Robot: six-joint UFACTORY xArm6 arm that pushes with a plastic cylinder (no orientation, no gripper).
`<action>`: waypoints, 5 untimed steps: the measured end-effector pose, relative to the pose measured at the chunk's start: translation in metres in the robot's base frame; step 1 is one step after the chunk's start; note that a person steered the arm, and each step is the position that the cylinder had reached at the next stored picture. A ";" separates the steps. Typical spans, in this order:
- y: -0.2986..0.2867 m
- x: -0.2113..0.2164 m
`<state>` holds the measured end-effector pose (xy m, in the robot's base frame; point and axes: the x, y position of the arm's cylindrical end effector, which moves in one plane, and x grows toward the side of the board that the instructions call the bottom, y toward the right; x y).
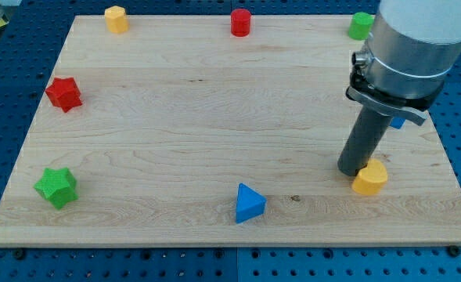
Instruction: Slide the yellow heart to the vertical bottom of the blue cube
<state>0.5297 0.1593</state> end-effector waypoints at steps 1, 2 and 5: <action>0.014 0.008; 0.025 0.026; 0.045 0.036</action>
